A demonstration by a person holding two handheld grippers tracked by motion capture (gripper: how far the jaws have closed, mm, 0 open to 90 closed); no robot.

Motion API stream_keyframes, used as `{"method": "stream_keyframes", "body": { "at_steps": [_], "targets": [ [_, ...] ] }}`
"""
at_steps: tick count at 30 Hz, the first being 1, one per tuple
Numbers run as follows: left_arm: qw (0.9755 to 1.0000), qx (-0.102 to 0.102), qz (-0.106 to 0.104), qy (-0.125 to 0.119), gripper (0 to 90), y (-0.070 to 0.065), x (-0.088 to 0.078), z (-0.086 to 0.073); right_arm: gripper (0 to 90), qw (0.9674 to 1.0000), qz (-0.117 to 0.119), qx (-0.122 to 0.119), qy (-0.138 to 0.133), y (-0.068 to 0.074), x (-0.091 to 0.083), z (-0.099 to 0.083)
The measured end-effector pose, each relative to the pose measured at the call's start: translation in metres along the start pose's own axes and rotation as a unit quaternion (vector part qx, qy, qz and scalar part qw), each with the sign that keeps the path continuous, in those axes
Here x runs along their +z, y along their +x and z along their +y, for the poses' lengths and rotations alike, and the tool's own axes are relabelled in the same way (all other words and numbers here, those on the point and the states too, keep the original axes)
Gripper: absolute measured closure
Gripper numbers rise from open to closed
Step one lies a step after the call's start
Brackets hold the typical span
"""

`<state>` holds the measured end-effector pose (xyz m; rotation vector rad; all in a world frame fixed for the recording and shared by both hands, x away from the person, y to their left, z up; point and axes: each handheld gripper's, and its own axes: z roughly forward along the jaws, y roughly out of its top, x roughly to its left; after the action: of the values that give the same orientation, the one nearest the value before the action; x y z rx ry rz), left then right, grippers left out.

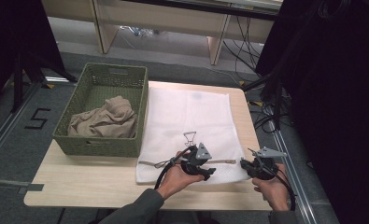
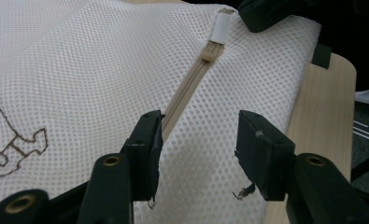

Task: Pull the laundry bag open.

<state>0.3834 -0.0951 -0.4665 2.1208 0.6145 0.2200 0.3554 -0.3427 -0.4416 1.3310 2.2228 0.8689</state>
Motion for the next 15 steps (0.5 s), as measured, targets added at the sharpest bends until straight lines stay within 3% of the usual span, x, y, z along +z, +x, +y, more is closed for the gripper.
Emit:
{"method": "stream_keyframes", "body": {
  "at_steps": [7,10,12,15],
  "targets": [
    [1.0000,0.008,0.000,0.000,55.1,-0.001,0.019,0.012,88.2,0.9997,0.003,-0.018,-0.015,0.007,-0.007,0.007],
    [0.9996,0.027,0.002,0.005,58.6,-0.003,0.026,0.019,88.2,0.9997,0.000,-0.019,-0.018,0.011,-0.009,0.009],
    [0.9996,0.028,0.001,0.002,60.2,-0.004,0.028,0.021,88.3,0.9995,0.001,-0.025,-0.021,0.012,-0.009,0.010],
    [0.9986,0.051,0.001,0.011,62.5,-0.007,0.037,0.028,88.4,0.9992,0.003,-0.031,-0.023,0.015,-0.010,0.012]
  ]
}}
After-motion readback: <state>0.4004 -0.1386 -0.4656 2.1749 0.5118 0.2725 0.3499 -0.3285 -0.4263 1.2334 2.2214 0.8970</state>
